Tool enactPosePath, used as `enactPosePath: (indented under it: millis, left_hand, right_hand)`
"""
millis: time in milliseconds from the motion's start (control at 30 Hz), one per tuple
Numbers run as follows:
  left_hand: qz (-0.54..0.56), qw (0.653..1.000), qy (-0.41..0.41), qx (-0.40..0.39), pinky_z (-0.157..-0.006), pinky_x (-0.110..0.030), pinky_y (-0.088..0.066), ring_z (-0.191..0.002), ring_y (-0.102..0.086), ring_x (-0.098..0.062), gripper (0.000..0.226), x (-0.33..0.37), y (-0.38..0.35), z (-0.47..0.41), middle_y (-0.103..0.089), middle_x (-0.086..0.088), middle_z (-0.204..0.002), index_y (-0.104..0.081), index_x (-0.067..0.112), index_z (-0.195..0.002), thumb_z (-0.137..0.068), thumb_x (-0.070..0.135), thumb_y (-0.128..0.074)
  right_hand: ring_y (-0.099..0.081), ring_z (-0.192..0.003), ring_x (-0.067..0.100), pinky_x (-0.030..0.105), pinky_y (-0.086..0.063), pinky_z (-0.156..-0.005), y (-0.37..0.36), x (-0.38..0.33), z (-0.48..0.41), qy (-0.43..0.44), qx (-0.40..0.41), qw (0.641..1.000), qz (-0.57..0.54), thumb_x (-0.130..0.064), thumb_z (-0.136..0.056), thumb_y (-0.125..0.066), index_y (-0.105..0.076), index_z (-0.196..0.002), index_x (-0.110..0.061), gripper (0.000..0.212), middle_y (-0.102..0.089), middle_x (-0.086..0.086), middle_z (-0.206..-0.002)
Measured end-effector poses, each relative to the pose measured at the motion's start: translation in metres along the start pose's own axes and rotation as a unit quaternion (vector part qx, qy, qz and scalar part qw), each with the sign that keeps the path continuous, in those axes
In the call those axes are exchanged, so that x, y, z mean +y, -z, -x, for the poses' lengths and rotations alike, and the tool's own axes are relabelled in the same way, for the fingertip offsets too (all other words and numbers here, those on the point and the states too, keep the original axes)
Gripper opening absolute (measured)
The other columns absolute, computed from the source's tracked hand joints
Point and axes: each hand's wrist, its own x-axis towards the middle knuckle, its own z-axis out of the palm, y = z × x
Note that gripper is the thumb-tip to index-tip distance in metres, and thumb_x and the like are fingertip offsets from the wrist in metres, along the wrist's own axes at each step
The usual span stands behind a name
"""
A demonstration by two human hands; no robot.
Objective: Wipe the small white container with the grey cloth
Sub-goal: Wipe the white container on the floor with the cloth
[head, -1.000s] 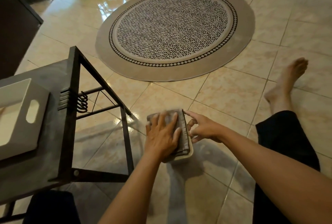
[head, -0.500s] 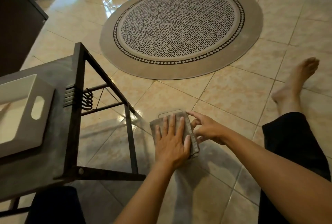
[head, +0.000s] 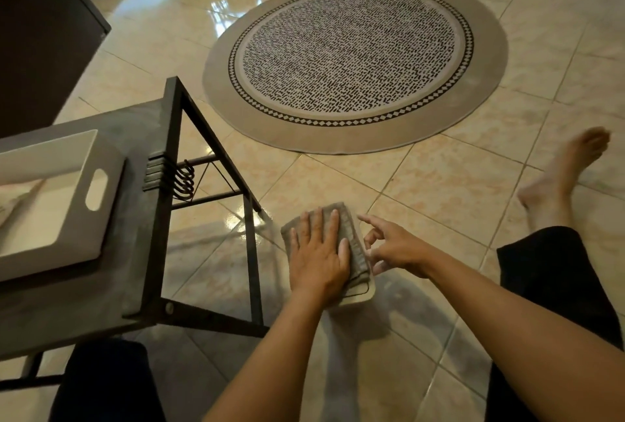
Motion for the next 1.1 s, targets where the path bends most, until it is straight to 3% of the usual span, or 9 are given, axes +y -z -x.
enactPosePath:
  millis: [67,233,400,600,767,933,1100]
  left_hand:
    - [-0.001,0.999,0.031,0.011,-0.120,-0.050,0.010,-0.146,0.028,-0.023,0.066,0.001,-0.004,0.010,0.025,-0.003,-0.162,0.017,0.030,-0.153,-0.099,0.052,-0.013]
    - [-0.024,0.999,-0.019,-0.013,-0.121,-0.049,0.010,-0.146,0.029,-0.022,0.063,0.016,-0.006,0.008,0.027,-0.002,-0.161,0.018,0.032,-0.153,-0.100,0.049,-0.012]
    - [-0.012,0.999,0.049,0.003,-0.118,-0.047,0.016,-0.145,0.031,-0.024,0.063,0.005,0.003,0.018,0.030,-0.003,-0.159,0.021,0.027,-0.152,-0.101,0.046,-0.012]
    - [-0.032,0.999,-0.020,-0.022,-0.121,-0.048,0.011,-0.145,0.029,-0.021,0.062,0.024,-0.002,0.005,0.027,-0.001,-0.160,0.019,0.028,-0.153,-0.101,0.043,-0.014]
    - [-0.030,0.999,0.040,-0.002,-0.119,-0.045,0.013,-0.146,0.028,-0.025,0.064,0.003,0.006,0.012,0.025,-0.005,-0.161,0.018,0.023,-0.153,-0.101,0.044,-0.012]
    - [-0.037,0.999,-0.012,-0.024,-0.119,-0.046,0.015,-0.145,0.030,-0.022,0.063,0.031,-0.005,0.013,0.028,-0.002,-0.159,0.021,0.028,-0.151,-0.101,0.043,-0.014]
    - [-0.011,0.999,0.034,-0.014,-0.121,-0.048,0.008,-0.145,0.029,-0.023,0.064,0.004,0.007,0.001,0.028,-0.002,-0.161,0.021,0.026,-0.152,-0.102,0.043,-0.014]
  right_hand:
    - [-0.064,-0.078,0.021,0.033,-0.062,-0.062,-0.002,-0.001,0.002,0.001,0.001,1.000,0.002,0.015,-0.086,-0.059,-0.024,-0.156,-0.024,0.088,-0.052,0.013,-0.097]
    - [-0.065,-0.089,0.025,0.039,-0.063,-0.068,-0.001,0.002,-0.001,0.003,-0.003,1.000,0.019,0.016,-0.083,-0.058,-0.022,-0.157,-0.023,0.091,-0.055,0.014,-0.101]
    - [-0.065,-0.080,0.023,0.039,-0.064,-0.068,-0.002,0.003,0.001,0.006,0.003,1.000,0.006,0.013,-0.085,-0.060,-0.023,-0.157,-0.026,0.090,-0.054,0.013,-0.098]
    - [-0.064,-0.090,0.022,0.031,-0.060,-0.061,-0.002,0.002,-0.003,0.006,-0.004,1.000,0.014,0.015,-0.082,-0.060,-0.028,-0.156,-0.023,0.088,-0.056,0.015,-0.103]
    - [-0.065,-0.079,0.022,0.034,-0.063,-0.064,-0.003,0.003,-0.003,0.001,0.003,1.000,0.006,0.014,-0.085,-0.059,-0.025,-0.156,-0.025,0.088,-0.054,0.011,-0.099]
    - [-0.062,-0.097,0.021,0.029,-0.060,-0.060,-0.001,0.003,-0.004,0.001,-0.006,1.000,0.007,0.013,-0.085,-0.057,-0.028,-0.156,-0.024,0.085,-0.057,0.010,-0.108]
    - [-0.064,-0.081,0.025,0.045,-0.063,-0.074,-0.004,0.000,-0.002,-0.002,0.007,1.000,0.013,0.015,-0.084,-0.058,-0.025,-0.156,-0.025,0.088,-0.054,0.011,-0.097]
